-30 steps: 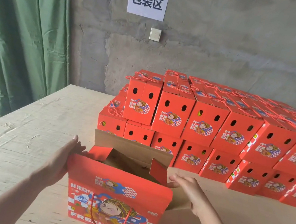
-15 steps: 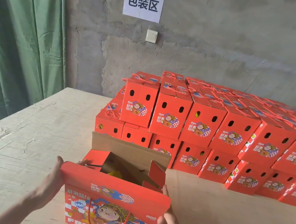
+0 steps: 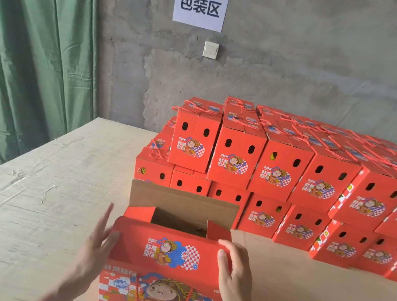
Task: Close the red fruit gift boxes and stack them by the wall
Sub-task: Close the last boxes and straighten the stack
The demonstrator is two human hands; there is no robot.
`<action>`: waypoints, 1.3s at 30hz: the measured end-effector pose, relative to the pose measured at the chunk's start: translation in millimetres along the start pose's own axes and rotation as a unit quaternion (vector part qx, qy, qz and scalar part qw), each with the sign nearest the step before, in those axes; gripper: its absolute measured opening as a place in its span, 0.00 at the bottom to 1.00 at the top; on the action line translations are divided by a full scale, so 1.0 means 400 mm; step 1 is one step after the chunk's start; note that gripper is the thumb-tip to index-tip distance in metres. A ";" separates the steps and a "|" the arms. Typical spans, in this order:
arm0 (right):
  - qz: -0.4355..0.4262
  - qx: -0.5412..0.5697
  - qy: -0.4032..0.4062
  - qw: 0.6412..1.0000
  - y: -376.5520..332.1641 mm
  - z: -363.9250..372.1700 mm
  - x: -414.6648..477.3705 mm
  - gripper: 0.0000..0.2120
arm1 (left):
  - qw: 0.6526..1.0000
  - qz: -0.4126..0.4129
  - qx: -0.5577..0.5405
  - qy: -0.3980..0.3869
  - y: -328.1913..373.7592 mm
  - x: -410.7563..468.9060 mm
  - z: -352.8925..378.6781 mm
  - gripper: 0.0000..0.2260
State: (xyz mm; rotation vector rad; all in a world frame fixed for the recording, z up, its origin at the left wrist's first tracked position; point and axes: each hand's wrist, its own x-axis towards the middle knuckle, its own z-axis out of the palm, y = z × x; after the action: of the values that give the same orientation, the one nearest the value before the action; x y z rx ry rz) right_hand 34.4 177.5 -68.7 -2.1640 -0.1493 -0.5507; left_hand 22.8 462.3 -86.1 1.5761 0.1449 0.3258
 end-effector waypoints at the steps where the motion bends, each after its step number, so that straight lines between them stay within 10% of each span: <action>1: -0.016 -0.019 0.017 1.000 0.003 0.005 0.003 0.07 | 0.997 0.042 0.063 0.008 0.001 0.001 0.004 0.21; 9: 0.013 -0.042 0.008 0.999 0.009 0.017 0.022 0.08 | 0.935 0.139 0.318 0.071 -0.005 0.020 0.045 0.03; 39: 0.087 -0.016 -0.095 0.992 0.024 0.019 0.088 0.08 | 0.950 0.002 0.308 0.054 0.045 0.072 0.038 0.07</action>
State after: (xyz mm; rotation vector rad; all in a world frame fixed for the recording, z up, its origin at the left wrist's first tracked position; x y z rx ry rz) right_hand 71.2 174.5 -64.3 -2.2324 -0.0528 -0.2490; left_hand 52.8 455.5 -65.1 2.1769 0.3537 0.3929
